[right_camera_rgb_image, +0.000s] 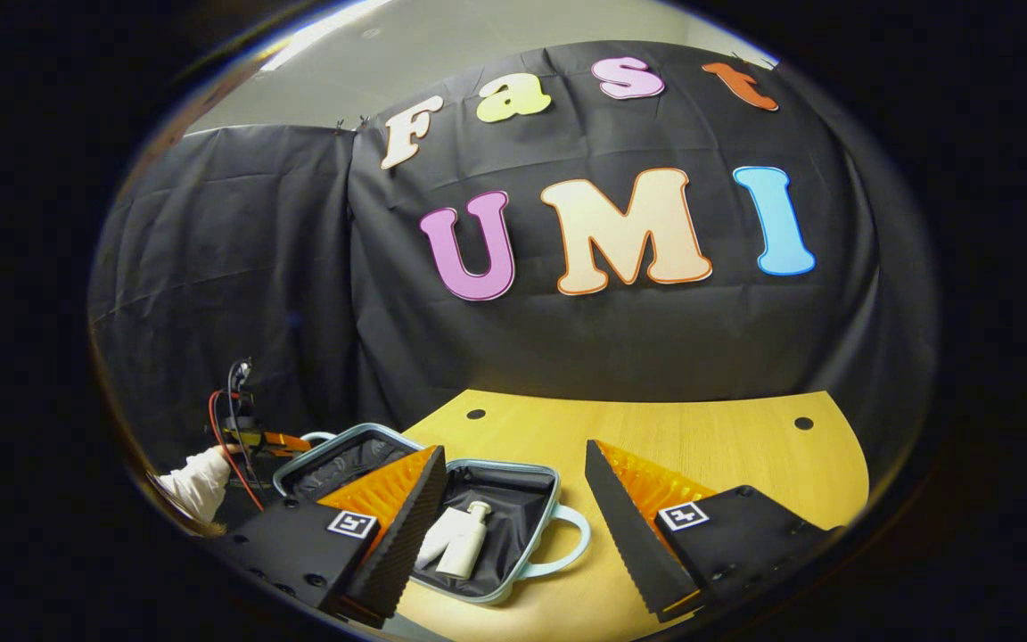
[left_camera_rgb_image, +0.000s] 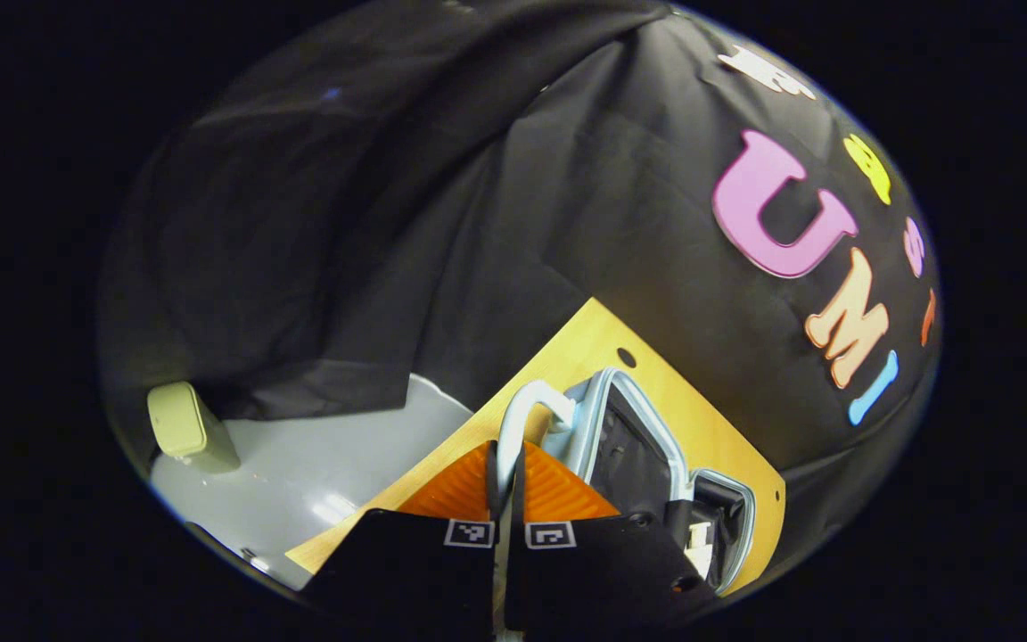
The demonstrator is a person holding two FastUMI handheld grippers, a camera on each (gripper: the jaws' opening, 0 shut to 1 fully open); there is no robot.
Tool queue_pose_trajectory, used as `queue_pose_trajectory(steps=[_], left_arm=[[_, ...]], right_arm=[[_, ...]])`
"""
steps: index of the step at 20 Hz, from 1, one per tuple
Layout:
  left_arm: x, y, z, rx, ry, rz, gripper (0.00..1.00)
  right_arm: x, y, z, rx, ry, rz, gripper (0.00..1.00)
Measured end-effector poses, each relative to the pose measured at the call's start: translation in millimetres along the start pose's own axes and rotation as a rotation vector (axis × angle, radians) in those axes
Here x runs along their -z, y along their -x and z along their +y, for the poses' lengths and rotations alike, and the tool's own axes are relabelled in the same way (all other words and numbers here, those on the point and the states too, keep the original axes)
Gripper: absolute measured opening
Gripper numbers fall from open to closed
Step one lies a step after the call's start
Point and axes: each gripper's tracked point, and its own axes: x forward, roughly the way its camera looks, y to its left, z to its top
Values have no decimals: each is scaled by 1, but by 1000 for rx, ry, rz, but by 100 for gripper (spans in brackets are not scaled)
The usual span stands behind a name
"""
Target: First open the suitcase, pack the skin care products into it, and then close the suitcase.
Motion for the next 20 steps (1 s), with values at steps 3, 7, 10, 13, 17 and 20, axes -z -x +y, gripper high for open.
queue_pose_trajectory(steps=[3, 7, 10, 13, 17, 20], left_arm=[[-28, 30, -55, 32, -97, -83, 0], [-40, 73, -142, 112, -239, -175, 0], [-32, 95, -209, 172, -303, -205, 0], [-8, 106, -273, 224, -374, -214, 0], [49, 114, -354, 326, -405, -142, 0], [98, 102, -398, 361, -439, -84, 0]], right_arm=[[-5, 2, -6, 0, 1, -20, 95], [-12, 18, -14, 7, 6, -48, 98], [-14, 33, -27, 20, 35, -68, 95], [-18, 49, -43, 35, 30, -92, 95], [-23, 76, -76, 79, -5, -129, 98], [-21, 97, -103, 122, -18, -140, 98]])
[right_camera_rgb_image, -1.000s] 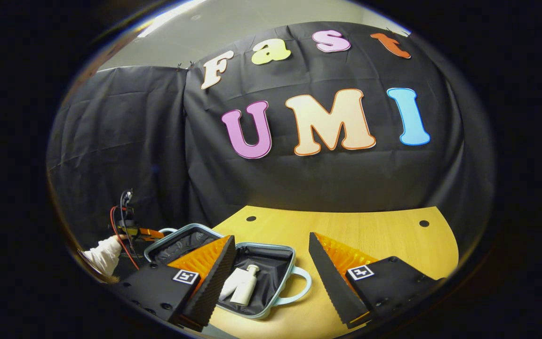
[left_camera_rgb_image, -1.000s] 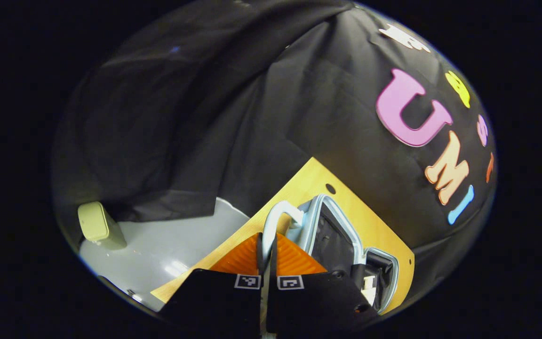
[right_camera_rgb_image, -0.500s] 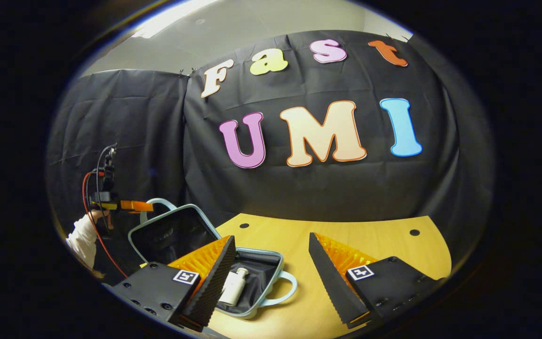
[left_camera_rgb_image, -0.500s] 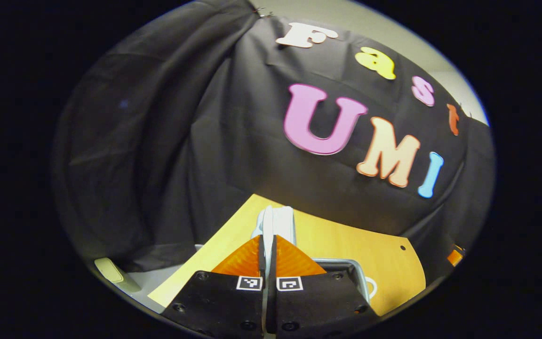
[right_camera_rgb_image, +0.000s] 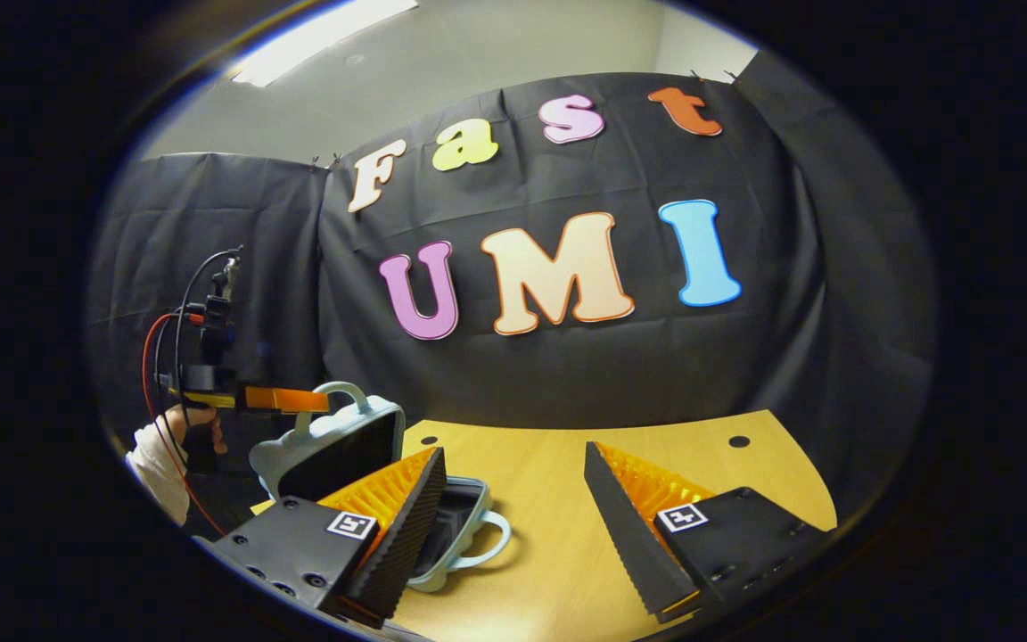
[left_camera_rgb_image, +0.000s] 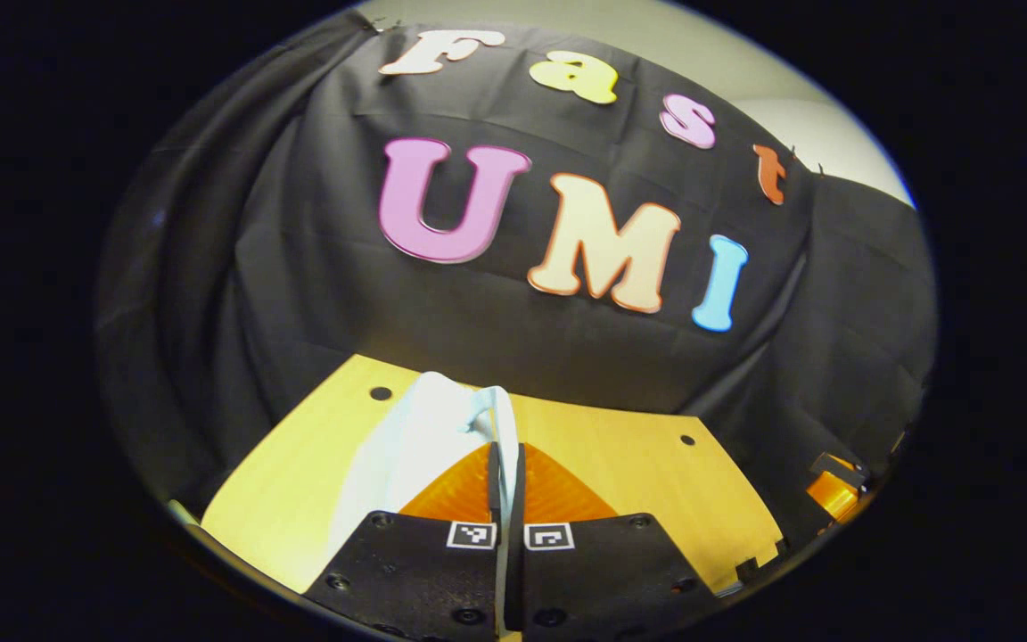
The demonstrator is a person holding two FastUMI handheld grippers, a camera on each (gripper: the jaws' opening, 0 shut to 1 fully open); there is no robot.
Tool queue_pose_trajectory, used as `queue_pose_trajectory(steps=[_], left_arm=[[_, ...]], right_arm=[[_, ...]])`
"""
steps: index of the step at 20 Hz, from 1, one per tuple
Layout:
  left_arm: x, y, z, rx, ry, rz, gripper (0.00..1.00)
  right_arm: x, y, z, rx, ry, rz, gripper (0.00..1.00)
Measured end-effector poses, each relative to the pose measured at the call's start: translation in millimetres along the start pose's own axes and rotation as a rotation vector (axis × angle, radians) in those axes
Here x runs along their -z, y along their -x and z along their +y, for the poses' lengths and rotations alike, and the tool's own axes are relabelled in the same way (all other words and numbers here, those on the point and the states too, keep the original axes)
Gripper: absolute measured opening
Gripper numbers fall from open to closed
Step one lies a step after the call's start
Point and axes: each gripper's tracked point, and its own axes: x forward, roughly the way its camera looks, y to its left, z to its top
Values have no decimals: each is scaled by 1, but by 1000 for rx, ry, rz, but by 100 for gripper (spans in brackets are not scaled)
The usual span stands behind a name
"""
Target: First open the suitcase, pack the skin care products into it, and then close the suitcase.
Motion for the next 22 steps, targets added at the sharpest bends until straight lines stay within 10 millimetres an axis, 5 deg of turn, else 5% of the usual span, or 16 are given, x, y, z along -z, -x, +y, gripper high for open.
queue_pose_trajectory(steps=[6, 13, 19, 21, 22], left_arm=[[76, -56, -73, 57, -43, 132, 0], [171, -96, -101, 43, -171, 301, 0], [193, -98, -110, 66, -218, 338, 4], [170, -90, -119, 94, -139, 287, 21], [153, -87, -119, 84, -113, 244, 44]], right_arm=[[-6, 29, -44, 64, 5, -22, 98], [-9, 33, -70, 101, -6, -38, 98], [-6, 24, -73, 89, -17, -28, 98], [-10, 22, -73, 85, -10, -41, 98], [-13, 20, -73, 82, -13, -46, 98]])
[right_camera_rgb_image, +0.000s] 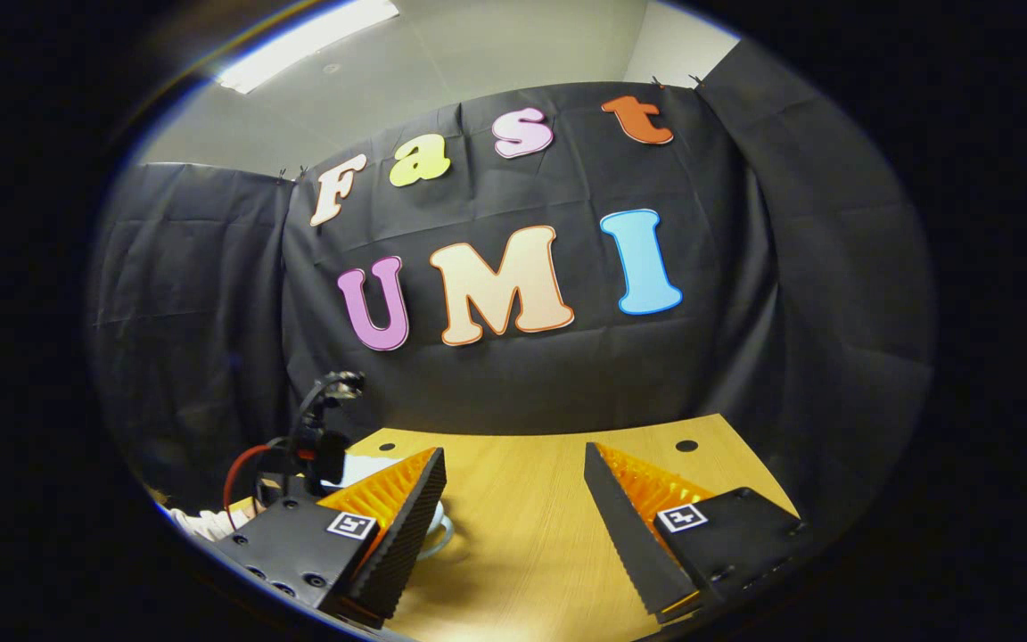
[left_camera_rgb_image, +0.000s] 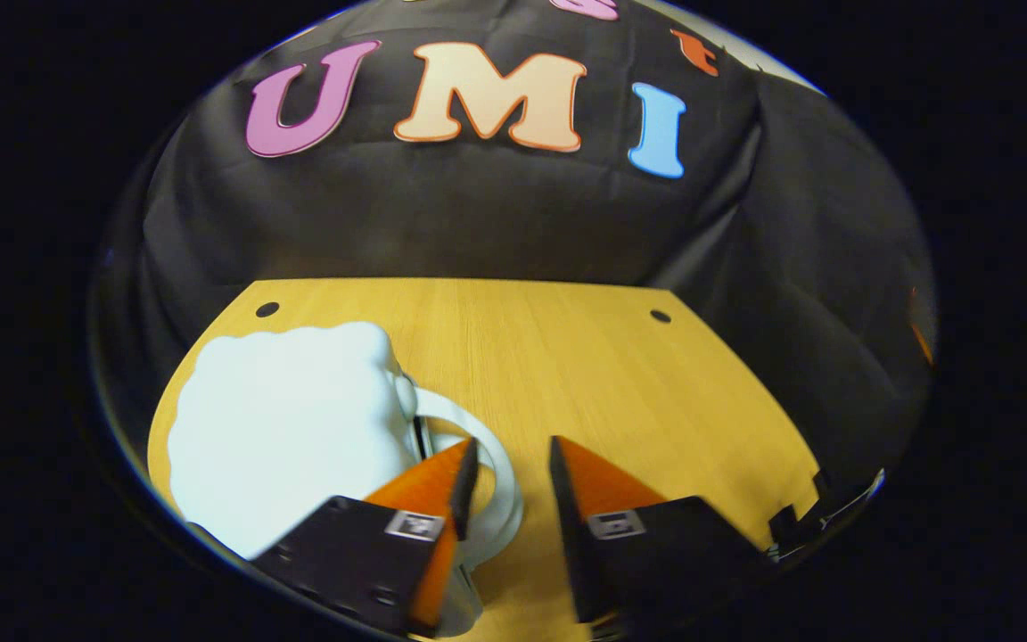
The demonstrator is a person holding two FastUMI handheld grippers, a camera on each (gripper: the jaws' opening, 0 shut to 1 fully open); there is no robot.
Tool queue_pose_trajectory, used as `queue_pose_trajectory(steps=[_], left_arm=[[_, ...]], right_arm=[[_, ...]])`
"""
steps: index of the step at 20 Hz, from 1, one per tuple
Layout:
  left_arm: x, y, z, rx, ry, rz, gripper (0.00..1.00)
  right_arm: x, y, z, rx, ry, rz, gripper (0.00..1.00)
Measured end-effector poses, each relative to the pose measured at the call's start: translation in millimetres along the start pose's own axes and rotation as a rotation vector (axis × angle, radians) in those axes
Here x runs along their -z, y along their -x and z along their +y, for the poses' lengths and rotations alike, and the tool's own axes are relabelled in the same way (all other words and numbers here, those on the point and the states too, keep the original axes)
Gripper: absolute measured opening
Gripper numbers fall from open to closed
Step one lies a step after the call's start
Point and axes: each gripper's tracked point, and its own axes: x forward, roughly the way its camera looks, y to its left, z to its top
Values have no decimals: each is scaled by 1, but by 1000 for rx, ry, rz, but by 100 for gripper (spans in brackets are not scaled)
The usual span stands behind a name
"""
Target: First open the suitcase, pack the skin care products into it, and then close the suitcase.
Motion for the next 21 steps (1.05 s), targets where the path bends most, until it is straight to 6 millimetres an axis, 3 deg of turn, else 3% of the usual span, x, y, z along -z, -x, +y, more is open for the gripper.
queue_pose_trajectory(steps=[2, 5, 7, 10, 12, 14, 21], left_arm=[[-42, 27, -4, 6, 35, -148, 91], [-100, 82, -9, -5, 79, -372, 89], [-117, 118, -6, -40, 72, -456, 92], [-111, 142, 0, -44, 20, -456, 93], [-107, 147, -2, -48, -22, -460, 92], [-96, 146, -9, -39, -62, -437, 92], [-97, 143, -30, 34, -169, -428, 93]], right_arm=[[-4, -2, 1, 1, -5, -12, 98], [-6, -4, -1, 15, -13, -23, 95], [-6, -5, 1, 20, -14, -26, 98], [-11, -1, 8, 19, -6, -44, 98], [-15, 1, 12, 22, 9, -65, 98], [-14, 3, 15, 32, 14, -66, 98], [-15, 16, 28, 60, 23, -87, 98]])
